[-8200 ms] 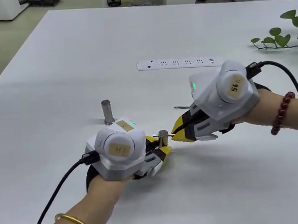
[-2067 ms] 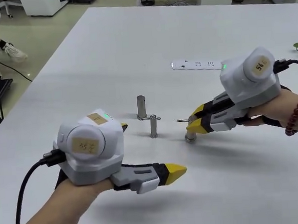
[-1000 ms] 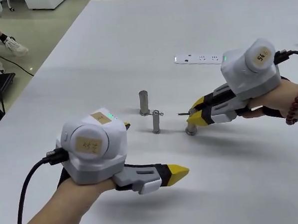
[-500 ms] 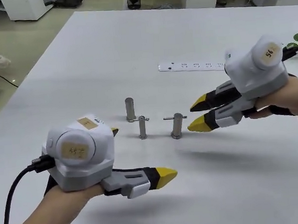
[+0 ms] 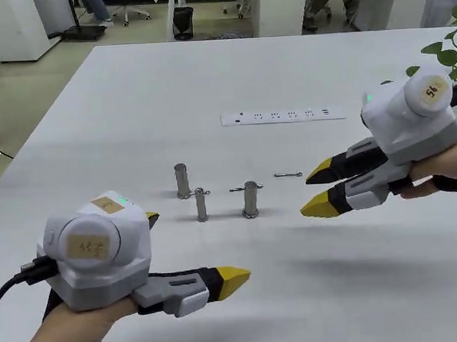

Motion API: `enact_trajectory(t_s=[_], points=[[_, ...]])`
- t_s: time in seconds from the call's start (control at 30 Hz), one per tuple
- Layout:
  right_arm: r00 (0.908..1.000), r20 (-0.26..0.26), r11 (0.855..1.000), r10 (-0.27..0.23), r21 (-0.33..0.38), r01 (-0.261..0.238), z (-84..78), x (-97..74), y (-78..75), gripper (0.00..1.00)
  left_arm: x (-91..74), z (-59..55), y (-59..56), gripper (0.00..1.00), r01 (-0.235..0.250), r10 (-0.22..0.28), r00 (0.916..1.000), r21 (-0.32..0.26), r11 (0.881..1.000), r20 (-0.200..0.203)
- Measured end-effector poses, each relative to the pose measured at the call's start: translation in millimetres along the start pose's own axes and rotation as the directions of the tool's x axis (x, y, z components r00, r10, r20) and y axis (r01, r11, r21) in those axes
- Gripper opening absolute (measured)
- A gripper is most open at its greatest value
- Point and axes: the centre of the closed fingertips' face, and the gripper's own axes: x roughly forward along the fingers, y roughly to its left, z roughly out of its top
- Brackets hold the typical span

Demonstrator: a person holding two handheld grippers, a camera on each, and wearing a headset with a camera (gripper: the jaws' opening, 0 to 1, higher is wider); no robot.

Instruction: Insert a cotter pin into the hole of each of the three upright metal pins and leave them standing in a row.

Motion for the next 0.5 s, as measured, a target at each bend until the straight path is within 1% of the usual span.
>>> enact_trajectory(t_s=[0.13,0.2,0.33,0.5], points=[[0.9998,-0.011,1.000,-0.015,0.025,0.015,2.2,-3.8,8.4,0.34,-8.8,2.8,-4.3,0.94,-0.002,0.002,0.9999,-0.001,1.000,0.015],[0.9994,-0.022,0.999,-0.026,0.023,0.026,4.5,-4.4,13.1,0.33,-12.3,3.5,-6.0,0.94,-0.003,0.003,0.9998,0.004,1.000,0.018],[0.9988,-0.041,0.999,-0.028,0.028,0.029,6.6,-2.2,23.9,0.35,-18.3,3.1,-9.0,0.94,-0.002,0.002,0.9997,0.005,1.000,0.023],[0.9984,-0.046,0.999,-0.034,0.039,0.036,10.5,0.8,32.6,0.37,-24.4,2.8,-7.7,0.94,-0.009,0.009,0.9995,0.001,1.000,0.030]])
